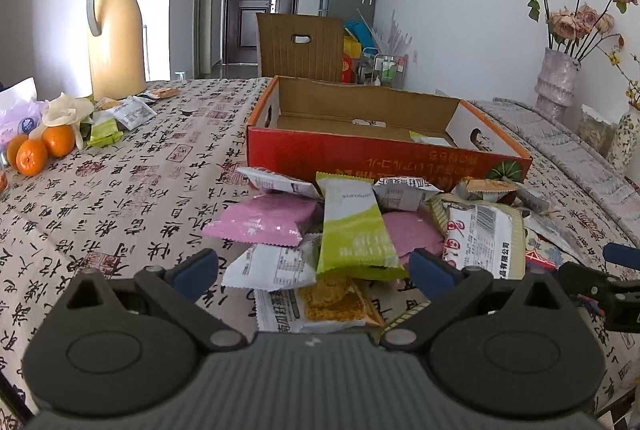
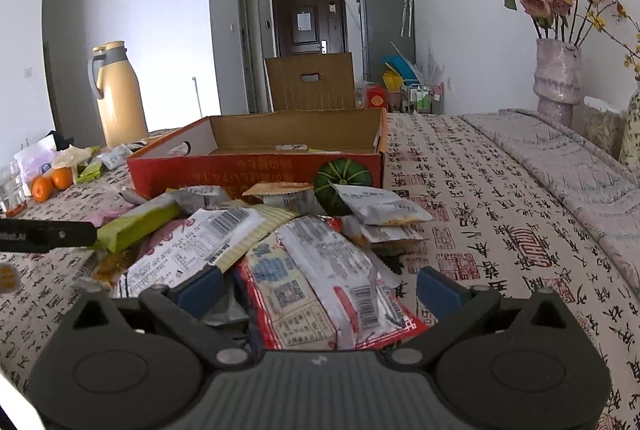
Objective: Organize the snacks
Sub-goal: 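Grasp the red-and-white bag with the right tool while the left tool grasps a white packet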
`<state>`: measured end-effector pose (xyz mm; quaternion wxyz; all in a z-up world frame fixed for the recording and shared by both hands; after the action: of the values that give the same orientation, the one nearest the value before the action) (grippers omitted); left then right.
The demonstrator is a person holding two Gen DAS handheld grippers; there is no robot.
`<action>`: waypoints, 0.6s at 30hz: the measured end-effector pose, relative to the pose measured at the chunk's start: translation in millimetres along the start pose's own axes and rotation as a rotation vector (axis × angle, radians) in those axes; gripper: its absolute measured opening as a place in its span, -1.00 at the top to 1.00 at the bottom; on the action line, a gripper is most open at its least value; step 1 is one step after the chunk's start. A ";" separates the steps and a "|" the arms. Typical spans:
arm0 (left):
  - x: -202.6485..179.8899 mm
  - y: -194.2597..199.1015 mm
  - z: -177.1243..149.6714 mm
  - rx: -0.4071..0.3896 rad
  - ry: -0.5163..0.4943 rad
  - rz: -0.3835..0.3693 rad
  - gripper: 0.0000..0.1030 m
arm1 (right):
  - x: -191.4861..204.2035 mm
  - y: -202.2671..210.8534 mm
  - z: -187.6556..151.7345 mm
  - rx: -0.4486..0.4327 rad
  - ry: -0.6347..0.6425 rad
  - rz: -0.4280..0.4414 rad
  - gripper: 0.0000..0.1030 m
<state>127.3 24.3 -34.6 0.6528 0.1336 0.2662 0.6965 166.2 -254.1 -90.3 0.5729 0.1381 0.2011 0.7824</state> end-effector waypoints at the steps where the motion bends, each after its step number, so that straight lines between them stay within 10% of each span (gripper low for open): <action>1: -0.1 0.1 -0.3 0.001 -0.002 0.000 -1.00 | 0.0 -0.6 0.3 0.001 0.001 0.002 -1.00; 13: 1.1 1.9 -3.2 0.008 0.003 0.014 -1.00 | 2.2 -37.8 14.8 0.111 0.131 0.059 -0.96; 18: 1.6 1.1 -3.3 0.011 0.002 0.019 -1.00 | 12.0 -48.0 8.5 0.149 0.176 0.070 -0.58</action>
<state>124.4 25.2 -37.0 0.6451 0.1390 0.2697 0.7012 206.8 -228.7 -105.7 0.5134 0.1179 0.3032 0.7941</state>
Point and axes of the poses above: each gripper's, at about its wrist camera, not at the fingertips, and y roughly against the way its jaws point, x to its left, z to its top, the point moved 4 cm from there along -y, roughly the way its jaws point, and after that the axes turned 6 degrees about y, right-handed, at the moved point
